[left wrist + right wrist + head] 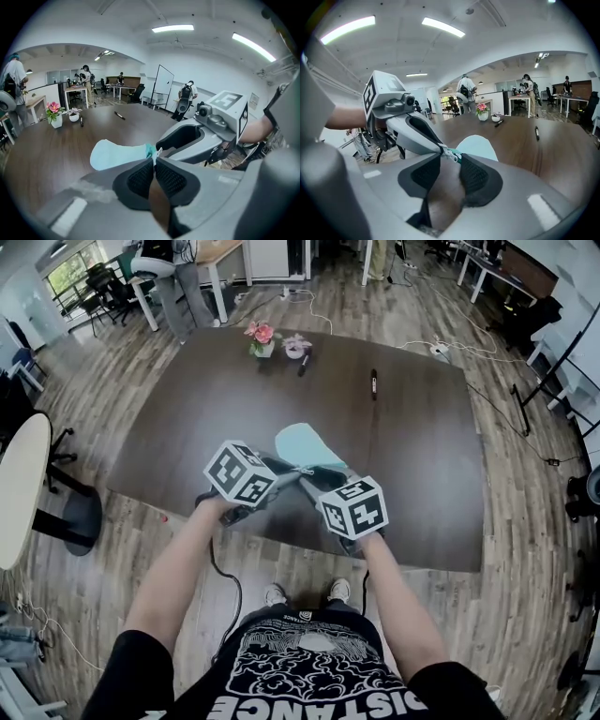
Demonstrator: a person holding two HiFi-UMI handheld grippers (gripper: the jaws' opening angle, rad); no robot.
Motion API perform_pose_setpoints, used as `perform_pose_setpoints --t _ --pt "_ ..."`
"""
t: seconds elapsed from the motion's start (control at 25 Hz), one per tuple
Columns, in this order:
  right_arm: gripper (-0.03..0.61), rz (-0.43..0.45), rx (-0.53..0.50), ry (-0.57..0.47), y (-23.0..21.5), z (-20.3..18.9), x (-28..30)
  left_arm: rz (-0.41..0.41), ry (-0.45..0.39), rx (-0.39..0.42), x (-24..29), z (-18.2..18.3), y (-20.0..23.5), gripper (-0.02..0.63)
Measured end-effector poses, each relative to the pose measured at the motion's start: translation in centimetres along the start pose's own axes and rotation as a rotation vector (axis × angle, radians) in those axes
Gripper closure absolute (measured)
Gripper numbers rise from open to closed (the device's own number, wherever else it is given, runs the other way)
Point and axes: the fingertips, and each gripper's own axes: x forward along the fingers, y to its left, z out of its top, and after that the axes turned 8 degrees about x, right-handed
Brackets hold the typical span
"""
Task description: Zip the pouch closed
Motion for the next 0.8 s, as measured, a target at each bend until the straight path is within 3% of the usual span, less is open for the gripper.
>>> perform_pose_setpoints --t 0.8 --pt "0.555 0.061 0.041 -0.036 0.3 0.6 1.6 0.067 -0.015 -0.061 -0.8 -0.8 1.9 0.592"
